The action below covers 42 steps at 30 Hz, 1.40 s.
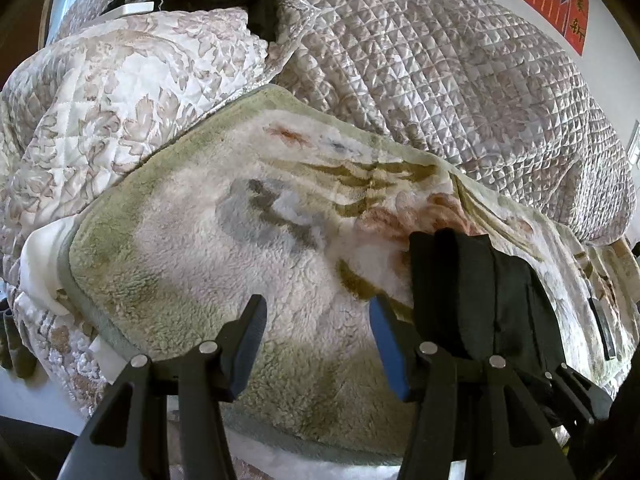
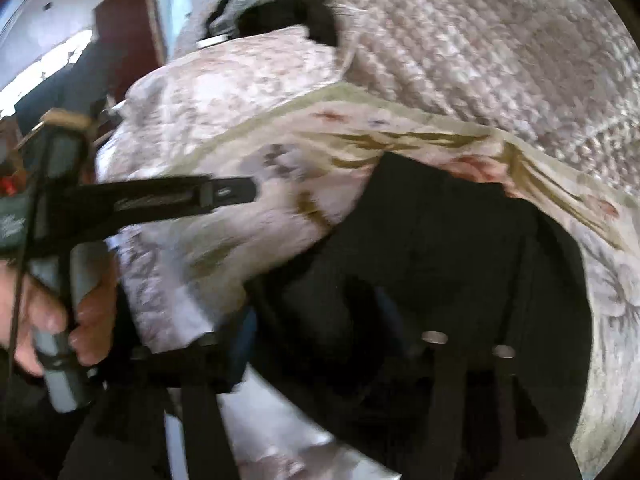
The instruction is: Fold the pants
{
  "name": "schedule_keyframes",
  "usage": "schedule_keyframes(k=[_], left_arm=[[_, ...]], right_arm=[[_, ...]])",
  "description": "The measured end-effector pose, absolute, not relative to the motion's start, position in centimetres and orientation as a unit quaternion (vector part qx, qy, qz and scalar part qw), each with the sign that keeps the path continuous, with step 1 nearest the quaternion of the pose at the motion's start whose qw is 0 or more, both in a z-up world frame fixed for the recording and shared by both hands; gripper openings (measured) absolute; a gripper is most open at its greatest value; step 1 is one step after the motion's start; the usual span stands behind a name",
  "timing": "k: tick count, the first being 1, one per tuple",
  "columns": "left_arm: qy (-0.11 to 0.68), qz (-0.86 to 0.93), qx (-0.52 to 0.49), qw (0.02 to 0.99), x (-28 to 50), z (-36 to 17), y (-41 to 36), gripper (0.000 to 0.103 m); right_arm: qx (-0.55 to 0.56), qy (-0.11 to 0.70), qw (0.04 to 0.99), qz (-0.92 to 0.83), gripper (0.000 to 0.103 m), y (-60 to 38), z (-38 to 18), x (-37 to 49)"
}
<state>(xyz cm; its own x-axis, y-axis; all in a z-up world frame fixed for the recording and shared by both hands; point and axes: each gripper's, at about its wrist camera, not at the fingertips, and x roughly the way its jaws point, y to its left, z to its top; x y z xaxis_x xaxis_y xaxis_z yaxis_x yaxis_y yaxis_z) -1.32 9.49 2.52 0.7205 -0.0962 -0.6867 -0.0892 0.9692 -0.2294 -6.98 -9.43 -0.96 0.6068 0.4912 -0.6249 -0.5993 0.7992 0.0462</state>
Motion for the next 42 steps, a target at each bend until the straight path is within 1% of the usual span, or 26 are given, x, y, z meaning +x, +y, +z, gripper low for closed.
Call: schedule_keyframes(k=[4,8,10,11,12,13,15,16,17,19,20,21,25,26,27,28,29,30,32,35,39,42], left_arm=[[0.373,0.003,-0.122,0.92,-1.7,3.0,9.5,0.056],[0.364,-0.007,-0.111,0.925,-2.0,4.0,8.6,0.056],[0.358,-0.017,-0.102,0.928,-2.0,4.8,7.8,0.056],[0.356,-0.022,-0.098,0.929,-1.9,5.0,7.4,0.056],[0.355,-0.03,-0.096,0.93,-1.7,5.4,6.8,0.056],[0.354,-0.039,-0.093,0.93,-1.5,5.7,6.2,0.056],[0.351,-0.055,-0.087,0.931,-1.0,6.3,4.8,0.056],[0.35,-0.065,-0.082,0.931,-0.7,6.7,4.1,0.056],[0.349,-0.074,-0.079,0.931,-0.4,7.0,3.4,0.056],[0.348,-0.09,-0.075,0.93,0.3,7.5,2.2,0.056],[0.347,-0.097,-0.071,0.93,0.5,7.8,1.6,0.056],[0.347,-0.104,-0.065,0.93,1.0,8.0,0.9,0.056],[0.365,-0.133,-0.04,0.921,3.4,7.3,-1.8,0.056],[0.37,-0.138,-0.033,0.918,4.0,6.8,-2.3,0.053],[0.375,-0.142,-0.024,0.916,4.6,6.1,-2.8,0.045],[0.384,-0.137,-0.01,0.913,5.3,5.2,-3.2,0.041],[0.393,-0.124,0.007,0.911,5.9,4.2,-3.5,0.035],[0.403,-0.114,0.022,0.908,6.4,2.9,-3.5,0.035],[0.404,-0.121,0.018,0.907,6.4,1.9,-3.2,0.035],[0.391,-0.118,0.036,0.912,5.9,1.8,-3.5,0.035],[0.389,-0.125,0.013,0.912,6.1,1.4,-2.8,0.035],[0.387,-0.125,0.014,0.914,6.1,1.4,-2.8,0.035]], right_arm=[[-0.019,0.296,0.897,0.328,0.063,-11.5,1.3,-7.7],[0.013,0.271,0.923,0.273,0.063,-15.0,2.6,-8.0],[0.03,0.288,0.93,0.227,0.056,-16.8,2.0,-7.3],[0.034,0.316,0.929,0.189,0.05,-17.7,0.9,-6.3],[0.031,0.338,0.924,0.175,0.048,-18.0,0.0,-5.7],[0.024,0.381,0.908,0.176,0.047,-17.9,-1.5,-4.8],[0.008,0.361,0.912,0.197,0.046,-17.4,-0.8,-5.2],[0.017,0.358,0.909,0.212,0.042,-17.4,-0.4,-5.2],[0.038,0.349,0.908,0.228,0.029,-17.9,0.4,-4.9],[0.042,0.337,0.917,0.207,0.028,-18.9,1.4,-4.2],[0.044,0.333,0.923,0.19,0.026,-20.0,2.0,-3.3],[0.046,0.335,0.924,0.18,0.022,-20.6,2.1,-2.5],[0.054,0.356,0.922,0.145,0.018,-22.8,2.1,1.9],[0.053,0.364,0.918,0.145,0.016,-22.8,1.8,3.3],[0.054,0.369,0.916,0.147,0.016,-22.9,1.5,3.8],[0.049,0.376,0.914,0.148,0.016,-22.7,1.0,4.6],[0.044,0.383,0.911,0.146,0.015,-22.4,0.4,5.4],[0.045,0.387,0.91,0.144,0.014,-22.6,-0.1,5.7],[0.047,0.386,0.911,0.134,0.012,-22.7,-0.6,6.2],[0.044,0.386,0.914,0.121,0.009,-22.8,-0.9,6.6],[0.044,0.385,0.914,0.122,0.009,-22.9,-1.0,6.7],[0.047,0.384,0.914,0.123,0.009,-22.9,-1.1,7.0]])
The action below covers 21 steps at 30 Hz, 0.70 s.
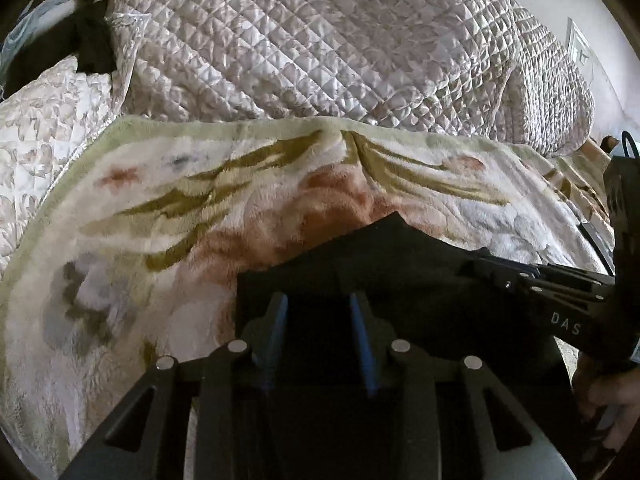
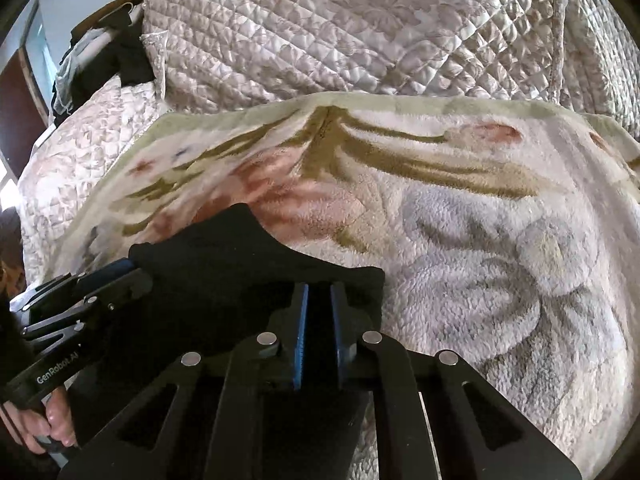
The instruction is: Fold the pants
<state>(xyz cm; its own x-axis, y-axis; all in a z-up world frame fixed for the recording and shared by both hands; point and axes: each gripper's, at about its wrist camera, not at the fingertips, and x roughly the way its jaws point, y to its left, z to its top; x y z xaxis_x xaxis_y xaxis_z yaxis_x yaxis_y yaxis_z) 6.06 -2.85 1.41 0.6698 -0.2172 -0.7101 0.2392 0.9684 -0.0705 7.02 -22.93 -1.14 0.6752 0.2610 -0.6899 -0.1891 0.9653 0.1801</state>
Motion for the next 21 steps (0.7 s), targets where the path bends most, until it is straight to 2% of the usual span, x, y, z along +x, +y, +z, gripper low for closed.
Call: schedule_keyframes(k=[6,11,21], left_arm=[[0.388,-0.124,-0.005,0.913,6.1,1.5,-2.4,0.039],[0.385,-0.097,-0.001,0.918,5.0,2.7,-2.3,0.037],[0.381,-0.11,0.0,0.918,-0.9,3.9,-1.7,0.036]], right_arm=[[0.058,0.379,0.915,0.123,0.011,-23.2,-0.5,6.0],[0.05,0.372,0.919,0.121,0.011,-22.9,0.7,3.8],[0.039,0.371,0.919,0.125,0.012,-22.7,0.6,-1.6]])
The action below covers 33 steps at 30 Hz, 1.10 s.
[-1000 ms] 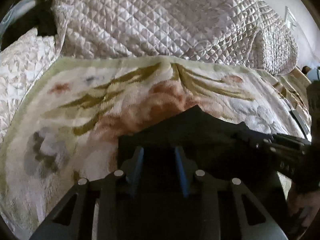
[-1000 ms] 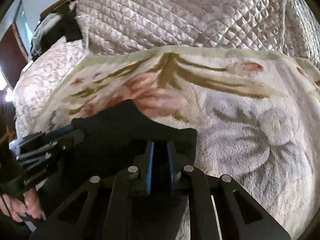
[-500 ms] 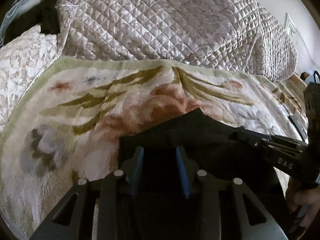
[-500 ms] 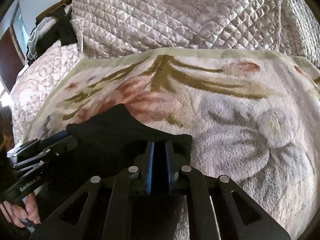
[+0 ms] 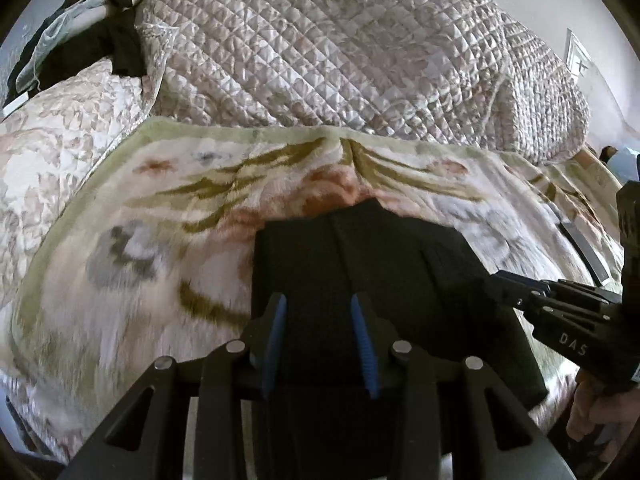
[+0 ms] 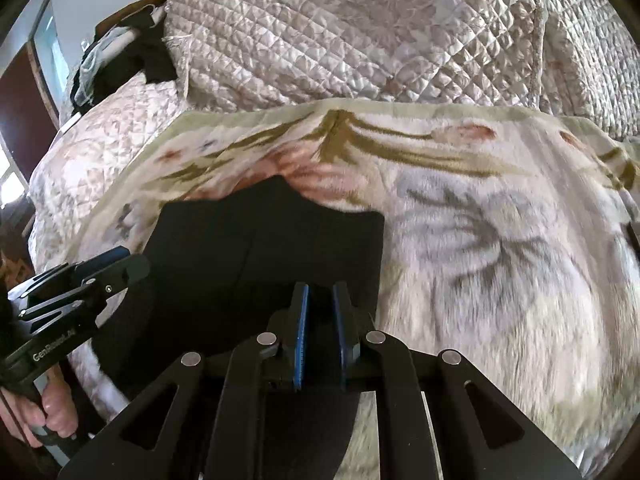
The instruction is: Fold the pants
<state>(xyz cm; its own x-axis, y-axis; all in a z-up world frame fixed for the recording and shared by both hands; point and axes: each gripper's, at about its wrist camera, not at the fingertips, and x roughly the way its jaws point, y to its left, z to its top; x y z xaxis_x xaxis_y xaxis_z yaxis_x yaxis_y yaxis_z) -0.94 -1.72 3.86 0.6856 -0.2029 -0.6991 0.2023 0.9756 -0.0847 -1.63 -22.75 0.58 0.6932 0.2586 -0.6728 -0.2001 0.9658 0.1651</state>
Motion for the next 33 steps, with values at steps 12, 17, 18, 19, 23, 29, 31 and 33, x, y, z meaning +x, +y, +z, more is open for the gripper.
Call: schedule_keyframes(k=[12,17,18,19,23,29,31,33], left_arm=[[0.393,-0.107,-0.011,0.913,-3.8,1.6,-0.4,0.036],[0.39,-0.108,-0.019,0.914,-4.1,1.5,-0.1,0.037],[0.392,-0.109,-0.023,0.913,-4.0,1.6,0.1,0.038],[0.395,-0.109,-0.027,0.912,-3.9,1.7,0.3,0.038],[0.406,-0.109,-0.039,0.907,-3.1,2.5,1.2,0.038],[0.412,-0.103,-0.056,0.904,-1.9,3.4,2.3,0.038],[0.412,-0.109,-0.061,0.902,-1.5,3.6,2.4,0.039],[0.413,-0.116,-0.065,0.901,-1.0,3.7,2.4,0.047]], right_arm=[[0.001,0.358,0.925,0.126,0.012,-22.0,-1.5,-6.0],[-0.009,0.349,0.929,0.125,0.014,-21.8,-1.5,-6.8],[-0.008,0.35,0.928,0.128,0.015,-21.9,-1.4,-6.7],[-0.004,0.352,0.927,0.13,0.016,-22.0,-1.4,-6.7],[0.043,0.37,0.917,0.141,0.018,-23.3,-0.3,-5.7],[0.063,0.377,0.913,0.142,0.019,-24.4,0.7,-4.7],[0.063,0.381,0.911,0.144,0.019,-24.5,0.7,-4.4],[0.068,0.386,0.908,0.148,0.019,-24.7,0.7,-3.9]])
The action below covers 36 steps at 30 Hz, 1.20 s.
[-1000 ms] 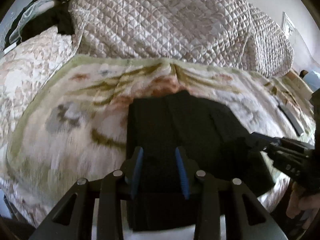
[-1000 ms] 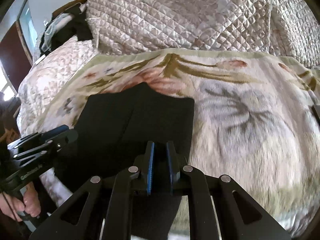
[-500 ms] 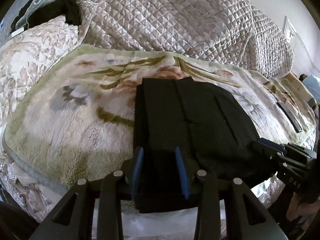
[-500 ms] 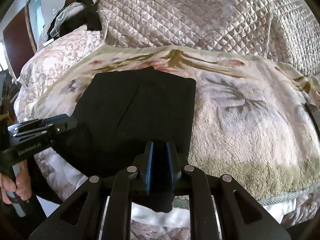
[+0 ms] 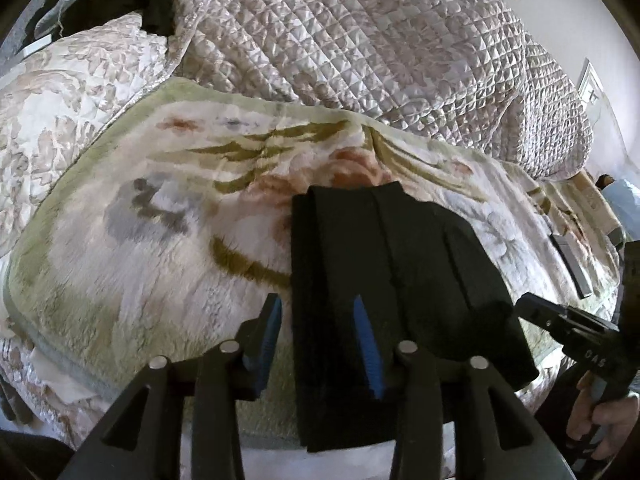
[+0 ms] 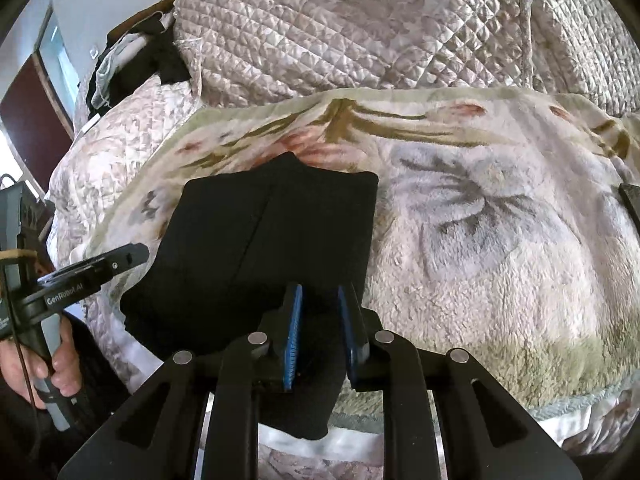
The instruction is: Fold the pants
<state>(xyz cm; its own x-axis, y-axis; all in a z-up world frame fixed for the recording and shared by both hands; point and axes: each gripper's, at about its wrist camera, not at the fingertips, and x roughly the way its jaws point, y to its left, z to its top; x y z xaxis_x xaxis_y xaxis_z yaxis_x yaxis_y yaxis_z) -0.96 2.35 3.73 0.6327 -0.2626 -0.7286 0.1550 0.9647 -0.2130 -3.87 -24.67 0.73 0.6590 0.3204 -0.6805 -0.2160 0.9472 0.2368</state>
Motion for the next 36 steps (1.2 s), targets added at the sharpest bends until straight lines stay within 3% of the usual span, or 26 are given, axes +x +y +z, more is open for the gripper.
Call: schedule_keyframes(k=[8,10,12,13,27,34,36], left_arm=[[0.437,-0.148,-0.106,0.881,2.1,2.6,2.4,0.055],[0.443,-0.152,-0.114,0.876,2.7,2.0,2.3,0.056],[0.449,-0.155,-0.129,0.87,3.0,1.3,2.6,0.058],[0.448,-0.158,-0.137,0.869,3.0,1.1,2.7,0.059],[0.437,-0.188,-0.178,0.862,2.9,0.1,3.3,0.061],[0.432,-0.178,-0.178,0.866,3.3,-0.1,2.7,0.059],[0.43,-0.176,-0.173,0.869,2.8,0.0,2.7,0.052]], right_arm=[[0.103,0.406,0.894,0.162,0.021,-25.8,0.4,-1.0],[0.119,0.41,0.888,0.168,0.033,-26.1,0.1,0.0],[0.132,0.413,0.886,0.167,0.051,-26.4,-0.3,0.5],[0.138,0.413,0.884,0.167,0.052,-26.6,-0.5,0.6],[0.208,0.409,0.863,0.212,0.052,-26.9,-2.4,0.4],[0.215,0.399,0.868,0.201,0.03,-27.1,-2.7,0.9],[0.223,0.396,0.867,0.205,0.026,-27.2,-2.6,0.6]])
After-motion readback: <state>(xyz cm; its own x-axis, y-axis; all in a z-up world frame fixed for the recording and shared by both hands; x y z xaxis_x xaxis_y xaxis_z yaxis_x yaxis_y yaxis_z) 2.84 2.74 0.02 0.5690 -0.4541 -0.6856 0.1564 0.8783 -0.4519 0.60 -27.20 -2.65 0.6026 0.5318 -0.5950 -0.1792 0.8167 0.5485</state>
